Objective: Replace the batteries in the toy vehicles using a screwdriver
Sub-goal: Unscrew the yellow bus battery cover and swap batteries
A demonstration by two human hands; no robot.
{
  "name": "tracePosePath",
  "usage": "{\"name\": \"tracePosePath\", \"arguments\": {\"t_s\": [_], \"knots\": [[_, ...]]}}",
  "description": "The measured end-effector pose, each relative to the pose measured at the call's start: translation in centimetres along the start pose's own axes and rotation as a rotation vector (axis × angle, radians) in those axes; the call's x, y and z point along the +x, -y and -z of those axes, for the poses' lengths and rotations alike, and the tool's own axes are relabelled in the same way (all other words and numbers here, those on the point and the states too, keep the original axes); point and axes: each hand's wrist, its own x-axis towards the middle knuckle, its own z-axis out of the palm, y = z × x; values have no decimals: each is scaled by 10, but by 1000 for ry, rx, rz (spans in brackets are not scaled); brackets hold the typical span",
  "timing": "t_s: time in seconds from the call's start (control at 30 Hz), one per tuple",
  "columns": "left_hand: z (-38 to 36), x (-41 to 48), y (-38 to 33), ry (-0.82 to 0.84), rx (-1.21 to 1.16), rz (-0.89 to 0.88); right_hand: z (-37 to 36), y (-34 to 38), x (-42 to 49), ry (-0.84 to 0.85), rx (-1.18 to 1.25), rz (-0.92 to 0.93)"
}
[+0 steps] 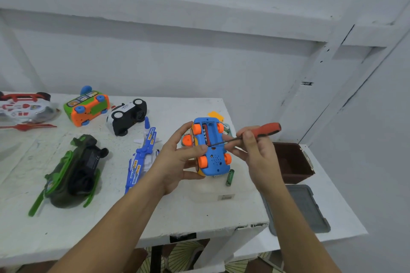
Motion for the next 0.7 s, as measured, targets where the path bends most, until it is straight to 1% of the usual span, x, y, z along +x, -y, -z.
{"name": "tracePosePath", "arguments": {"t_s": [0.1,0.2,0.37,0.43,0.57,0.7], "knots": [[-1,-1,1,16,-11,8,1,-1,-3,37,-58,58],[-2,-1,2,17,-13,8,2,-5,-7,52,-64,102],[-5,-2,3,29,11,0,3,-8,-14,-22,107,110],[-6,-3,4,35,8,5,5,-6,-14,-28,143,104],[-8,-4,5,34,-11,9,9,-6,-16,-1,66,90],[-7,-7,7,22,-42,29,11,-12,-18,54,-98,150]]}}
